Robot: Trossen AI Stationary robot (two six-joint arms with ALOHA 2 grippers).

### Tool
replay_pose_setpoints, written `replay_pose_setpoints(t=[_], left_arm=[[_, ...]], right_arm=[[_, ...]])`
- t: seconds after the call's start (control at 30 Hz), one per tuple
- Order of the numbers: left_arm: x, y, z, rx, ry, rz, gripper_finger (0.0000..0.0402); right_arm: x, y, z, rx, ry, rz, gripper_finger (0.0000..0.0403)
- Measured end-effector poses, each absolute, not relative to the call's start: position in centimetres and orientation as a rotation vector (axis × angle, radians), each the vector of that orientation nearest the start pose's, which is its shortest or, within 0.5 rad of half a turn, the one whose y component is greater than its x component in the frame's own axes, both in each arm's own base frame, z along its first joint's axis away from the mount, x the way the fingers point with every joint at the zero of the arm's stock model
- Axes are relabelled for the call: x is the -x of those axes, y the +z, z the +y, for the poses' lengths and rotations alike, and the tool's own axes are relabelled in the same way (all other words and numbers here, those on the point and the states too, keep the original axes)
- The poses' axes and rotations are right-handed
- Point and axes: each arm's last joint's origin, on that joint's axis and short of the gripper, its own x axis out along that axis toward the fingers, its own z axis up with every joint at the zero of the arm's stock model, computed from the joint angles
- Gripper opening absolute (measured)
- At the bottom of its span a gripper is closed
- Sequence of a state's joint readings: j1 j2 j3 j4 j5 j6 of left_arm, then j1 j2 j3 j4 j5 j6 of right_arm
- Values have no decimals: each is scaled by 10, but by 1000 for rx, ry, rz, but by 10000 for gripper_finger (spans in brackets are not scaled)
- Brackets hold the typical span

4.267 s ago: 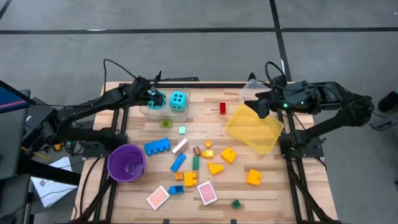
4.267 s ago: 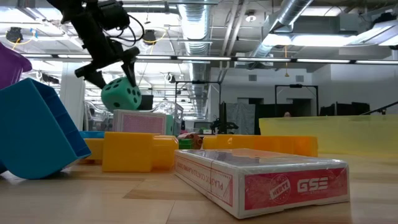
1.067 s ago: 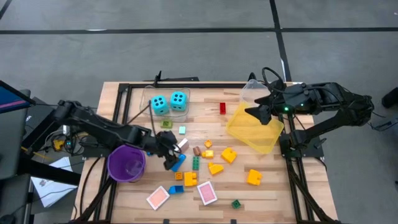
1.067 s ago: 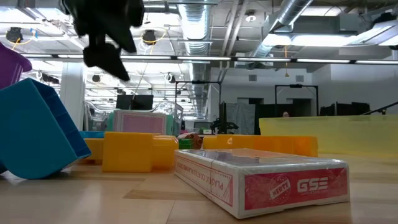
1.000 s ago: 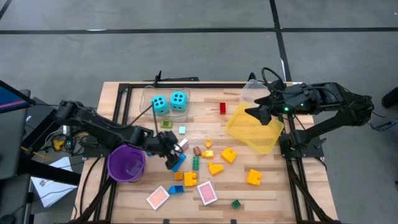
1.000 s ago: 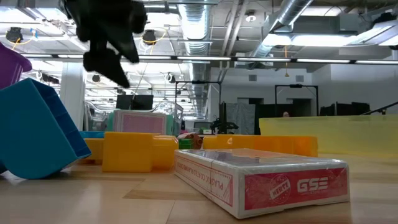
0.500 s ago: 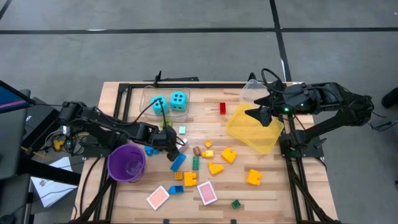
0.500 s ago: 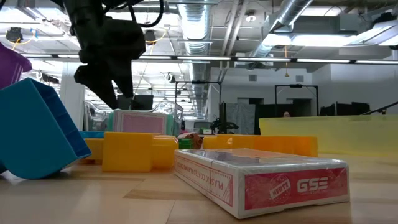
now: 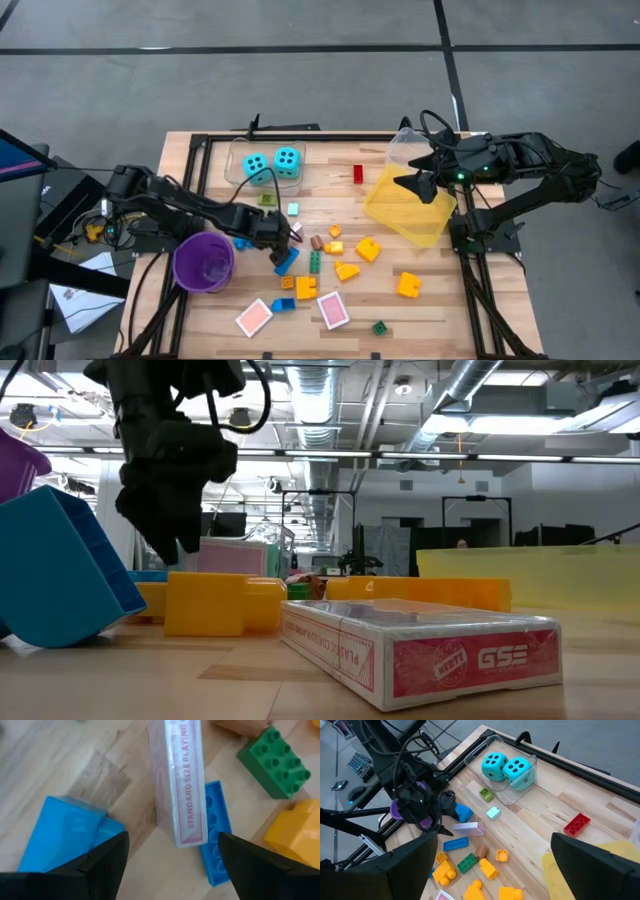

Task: Pick & Place Toys
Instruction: Put the red deck of cards into the white bin

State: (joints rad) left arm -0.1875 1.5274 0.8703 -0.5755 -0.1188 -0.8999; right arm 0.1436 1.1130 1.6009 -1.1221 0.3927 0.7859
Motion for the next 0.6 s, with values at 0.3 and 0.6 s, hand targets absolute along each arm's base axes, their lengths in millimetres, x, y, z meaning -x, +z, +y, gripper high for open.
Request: replay_pose_setpoints(t=[0.3, 0.6], left_arm=[[-268, 176, -46, 630, 504, 1120, 300], [-268, 176, -42, 639, 515, 1118, 200]], right_arm=[[-168, 452, 13, -587, -464, 481, 379], [-168, 452, 13, -588, -464, 481, 379]])
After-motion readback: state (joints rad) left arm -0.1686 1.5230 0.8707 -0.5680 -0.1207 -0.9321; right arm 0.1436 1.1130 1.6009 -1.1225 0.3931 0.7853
